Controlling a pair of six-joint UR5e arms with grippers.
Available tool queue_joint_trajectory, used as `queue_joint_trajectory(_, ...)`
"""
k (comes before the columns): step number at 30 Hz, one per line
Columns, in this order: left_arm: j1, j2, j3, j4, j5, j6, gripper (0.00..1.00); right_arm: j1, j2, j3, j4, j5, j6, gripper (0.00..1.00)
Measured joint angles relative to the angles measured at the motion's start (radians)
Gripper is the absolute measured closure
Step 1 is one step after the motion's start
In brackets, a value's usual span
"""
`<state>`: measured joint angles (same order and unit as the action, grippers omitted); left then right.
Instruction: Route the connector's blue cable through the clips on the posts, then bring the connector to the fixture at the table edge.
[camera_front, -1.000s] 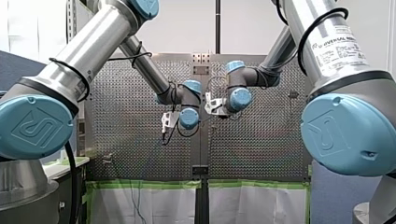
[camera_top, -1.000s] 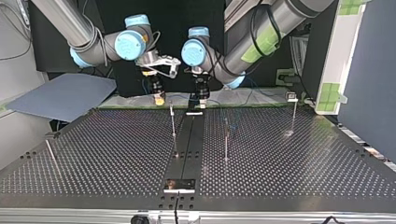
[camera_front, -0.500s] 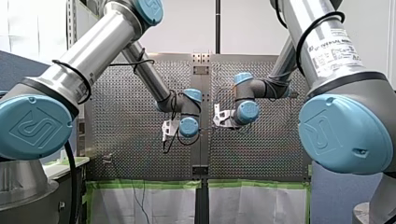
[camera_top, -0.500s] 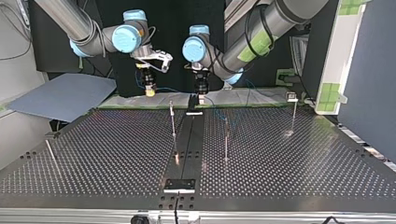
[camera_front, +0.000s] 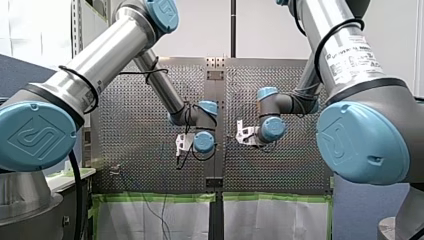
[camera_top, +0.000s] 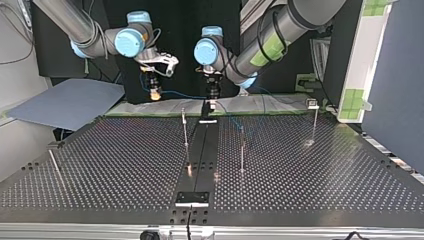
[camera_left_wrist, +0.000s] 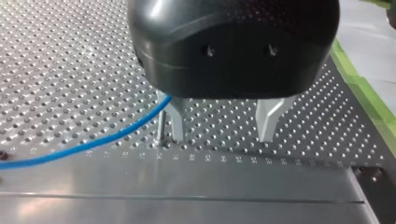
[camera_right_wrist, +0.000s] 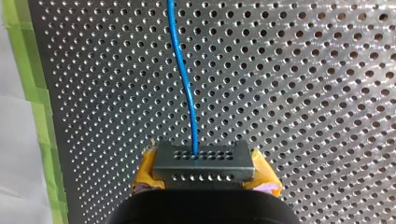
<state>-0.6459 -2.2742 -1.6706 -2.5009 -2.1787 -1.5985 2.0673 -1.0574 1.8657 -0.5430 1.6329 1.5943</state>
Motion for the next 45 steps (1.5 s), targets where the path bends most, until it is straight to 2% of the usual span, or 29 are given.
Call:
queue_joint_trajectory(8, -0.002, -0.001, 0.003, 0.007, 0.004, 0.0, 0.86, -0.031, 0.002, -0.009, -0.02, -0.042, 0.023, 1.0)
queue_joint_trajectory(28, -0.013, -0.002, 0.04, 0.005, -0.003, -0.001, 0.86, -0.087, 0.003, -0.022, -0.025, -0.06, 0.028, 1.0)
queue_joint_trajectory(36, -0.011, -0.002, 0.05, 0.004, -0.001, -0.005, 0.86, -0.098, 0.003, -0.046, -0.017, -0.063, 0.034, 1.0)
queue_joint_trajectory(45, -0.01, -0.016, 0.11, -0.05, -0.008, -0.006, 0.84, -0.105, 0.003, -0.07, -0.005, -0.064, 0.039, 1.0)
